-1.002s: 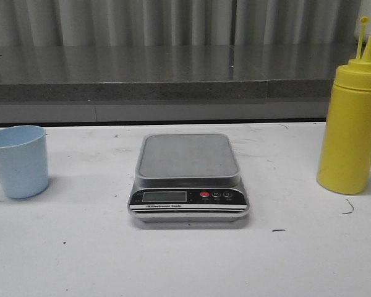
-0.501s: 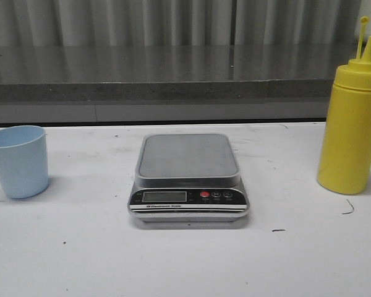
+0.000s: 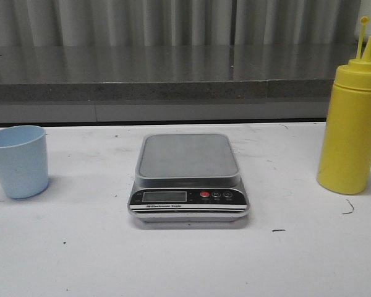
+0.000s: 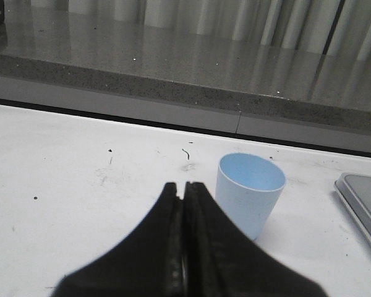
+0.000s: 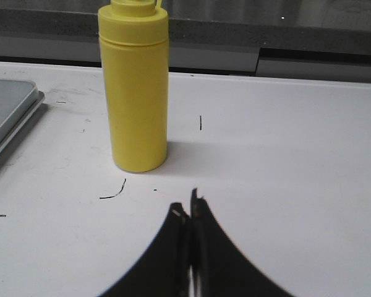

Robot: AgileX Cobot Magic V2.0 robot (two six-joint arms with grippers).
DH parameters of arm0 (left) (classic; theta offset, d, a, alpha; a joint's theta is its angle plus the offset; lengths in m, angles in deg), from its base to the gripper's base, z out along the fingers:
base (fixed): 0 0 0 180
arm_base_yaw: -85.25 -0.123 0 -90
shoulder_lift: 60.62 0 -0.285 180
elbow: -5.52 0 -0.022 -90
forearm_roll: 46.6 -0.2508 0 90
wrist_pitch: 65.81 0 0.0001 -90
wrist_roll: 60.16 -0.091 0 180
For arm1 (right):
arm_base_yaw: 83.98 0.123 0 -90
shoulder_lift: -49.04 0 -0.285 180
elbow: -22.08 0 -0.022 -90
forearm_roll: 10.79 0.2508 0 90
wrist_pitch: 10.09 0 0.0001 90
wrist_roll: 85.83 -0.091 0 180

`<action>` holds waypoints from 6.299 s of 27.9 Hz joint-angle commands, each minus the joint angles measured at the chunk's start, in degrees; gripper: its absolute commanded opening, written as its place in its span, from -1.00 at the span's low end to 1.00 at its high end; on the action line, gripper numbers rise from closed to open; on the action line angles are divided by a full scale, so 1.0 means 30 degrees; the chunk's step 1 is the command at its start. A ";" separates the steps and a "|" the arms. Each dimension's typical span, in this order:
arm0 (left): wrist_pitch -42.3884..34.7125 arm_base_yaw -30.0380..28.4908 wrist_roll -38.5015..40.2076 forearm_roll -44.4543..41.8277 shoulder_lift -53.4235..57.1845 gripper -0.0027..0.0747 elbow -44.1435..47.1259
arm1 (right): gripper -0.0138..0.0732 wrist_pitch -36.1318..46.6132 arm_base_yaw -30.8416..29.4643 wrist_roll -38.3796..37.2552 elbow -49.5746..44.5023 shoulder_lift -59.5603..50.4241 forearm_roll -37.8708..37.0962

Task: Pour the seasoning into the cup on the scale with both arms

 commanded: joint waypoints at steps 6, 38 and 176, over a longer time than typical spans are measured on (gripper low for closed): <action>-0.1564 -0.0078 0.0175 0.0161 0.0311 -0.98 0.0433 | -0.92 0.1672 -0.0059 0.0223 0.0128 -0.0326 -0.0056; -0.1204 -0.0078 0.0175 -0.1693 -0.2761 -0.98 -0.5853 | -0.92 -0.0033 -0.0059 0.0140 0.8150 0.3054 -0.0014; 2.0017 0.8944 0.1107 -0.3525 -3.5449 -0.98 -3.4269 | 0.72 -0.0569 -0.0059 -0.0197 1.0304 0.7578 0.0259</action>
